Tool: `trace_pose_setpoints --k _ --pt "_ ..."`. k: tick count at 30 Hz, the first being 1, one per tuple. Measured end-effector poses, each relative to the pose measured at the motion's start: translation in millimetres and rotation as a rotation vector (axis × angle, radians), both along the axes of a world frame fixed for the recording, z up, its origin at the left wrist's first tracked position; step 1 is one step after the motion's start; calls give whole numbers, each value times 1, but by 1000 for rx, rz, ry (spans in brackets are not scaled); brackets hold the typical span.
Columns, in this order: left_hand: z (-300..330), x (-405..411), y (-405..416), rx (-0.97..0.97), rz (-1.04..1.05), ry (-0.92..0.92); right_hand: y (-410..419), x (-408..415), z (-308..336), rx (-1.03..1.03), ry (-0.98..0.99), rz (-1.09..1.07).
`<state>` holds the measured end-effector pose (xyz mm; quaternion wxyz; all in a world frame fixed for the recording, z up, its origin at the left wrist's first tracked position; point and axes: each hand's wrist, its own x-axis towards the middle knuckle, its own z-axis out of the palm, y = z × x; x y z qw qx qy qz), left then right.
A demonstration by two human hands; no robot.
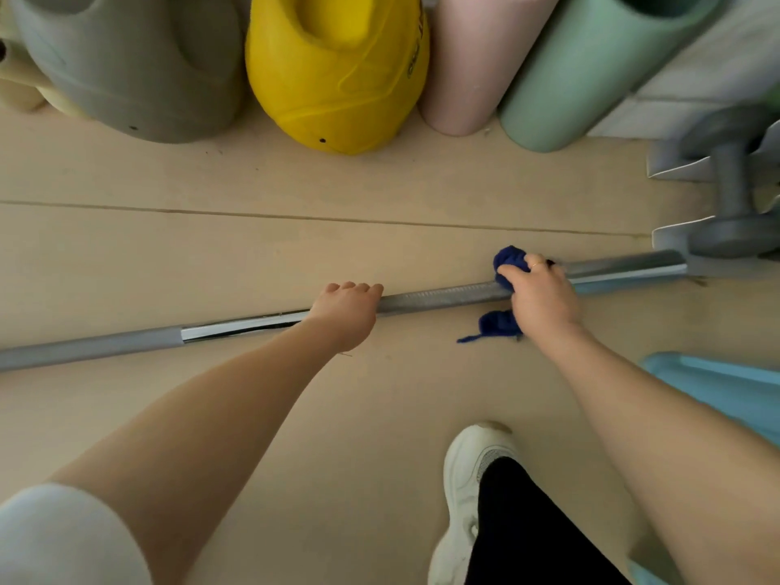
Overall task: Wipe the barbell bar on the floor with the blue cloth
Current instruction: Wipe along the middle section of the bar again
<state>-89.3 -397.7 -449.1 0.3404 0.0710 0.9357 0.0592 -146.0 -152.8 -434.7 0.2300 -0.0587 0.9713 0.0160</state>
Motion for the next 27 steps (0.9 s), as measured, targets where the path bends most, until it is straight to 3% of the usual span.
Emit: trace_pose_setpoints --k 2,6,10,16,23,25,27 --pt "-1 -2 5 -15 -17 -25 9 -3 -4 -84 15 -151" --pt "-5 0 7 -31 6 -33 -10 19 -6 -176 4 101" --pt "-5 12 14 -51 26 18 -5 30 -3 -133 -28 218" --pt "-5 26 21 -59 80 92 13 13 -4 10 -9 -10" --pt "-2 26 21 -62 75 102 -56 42 -8 -351 -164 211" --pt "-2 25 20 -61 73 101 -45 33 -9 -293 -144 243" --pt "-3 23 18 -51 82 97 -23 21 -8 -188 -96 105"
